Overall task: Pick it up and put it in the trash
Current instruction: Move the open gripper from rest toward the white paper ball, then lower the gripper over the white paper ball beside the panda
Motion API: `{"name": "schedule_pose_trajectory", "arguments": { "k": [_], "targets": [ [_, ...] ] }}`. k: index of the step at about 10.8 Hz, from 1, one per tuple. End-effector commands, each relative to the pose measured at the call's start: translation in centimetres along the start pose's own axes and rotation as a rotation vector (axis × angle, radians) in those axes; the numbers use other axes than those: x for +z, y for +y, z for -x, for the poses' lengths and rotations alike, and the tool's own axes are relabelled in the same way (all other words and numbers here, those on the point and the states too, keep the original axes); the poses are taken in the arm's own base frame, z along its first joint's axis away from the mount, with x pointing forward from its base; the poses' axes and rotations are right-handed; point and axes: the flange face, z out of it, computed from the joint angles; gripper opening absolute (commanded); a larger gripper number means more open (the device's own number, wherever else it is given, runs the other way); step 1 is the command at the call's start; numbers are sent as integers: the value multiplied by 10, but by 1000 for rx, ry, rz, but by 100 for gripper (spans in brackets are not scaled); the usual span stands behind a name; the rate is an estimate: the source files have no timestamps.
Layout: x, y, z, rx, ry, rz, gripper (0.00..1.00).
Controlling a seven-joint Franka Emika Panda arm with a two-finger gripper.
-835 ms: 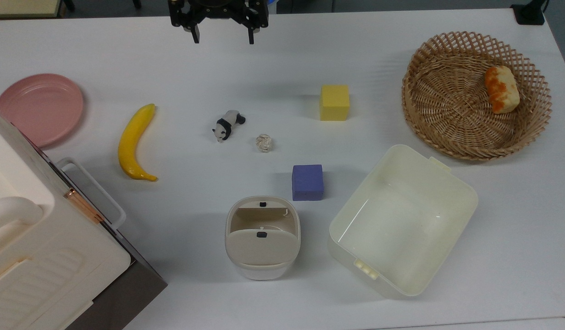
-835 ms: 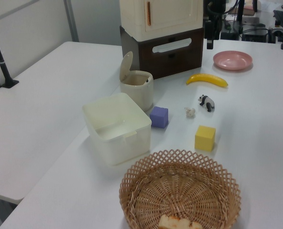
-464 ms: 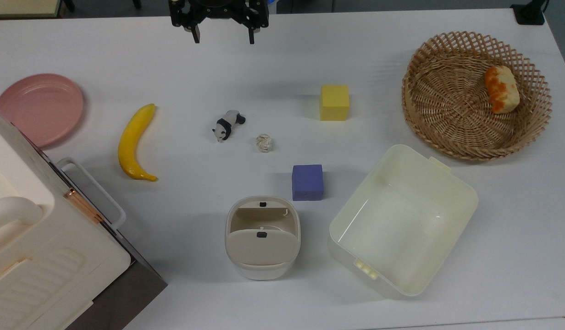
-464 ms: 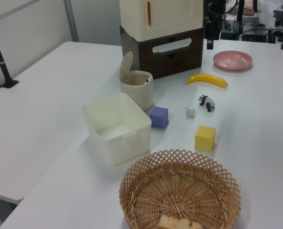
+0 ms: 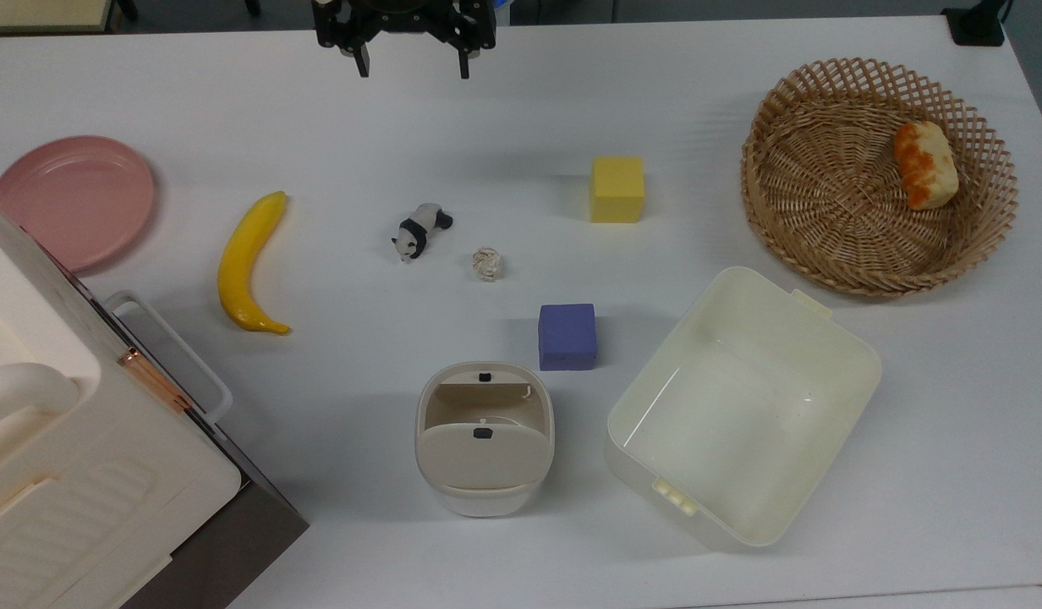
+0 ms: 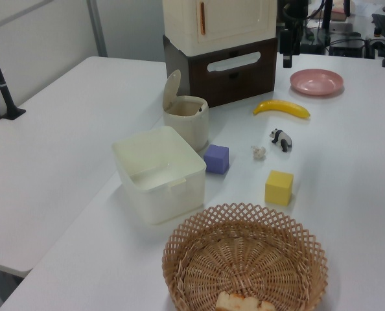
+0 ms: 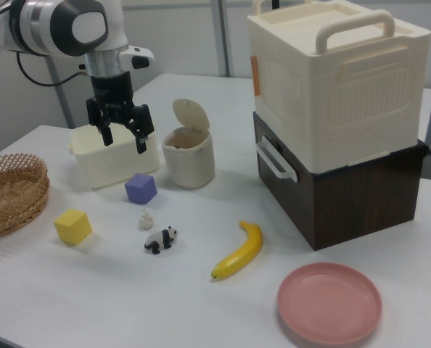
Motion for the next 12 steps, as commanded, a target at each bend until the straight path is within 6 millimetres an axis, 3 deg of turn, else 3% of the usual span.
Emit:
{"name": "schedule_pose_trajectory", "arguments": {
  "k": [1, 4, 5, 6, 10, 12],
  "targets": [
    [0, -1, 8, -1, -11, 3, 100],
    [4, -5, 5, -8, -14, 3, 100],
    [15, -12, 0, -18, -33, 6, 100],
    [30, -23, -5, -36, -59, 10, 100],
    [103, -32, -31, -61, -33, 28, 100],
    [147, -58, -48, -97, -31, 38, 95]
  ]
}}
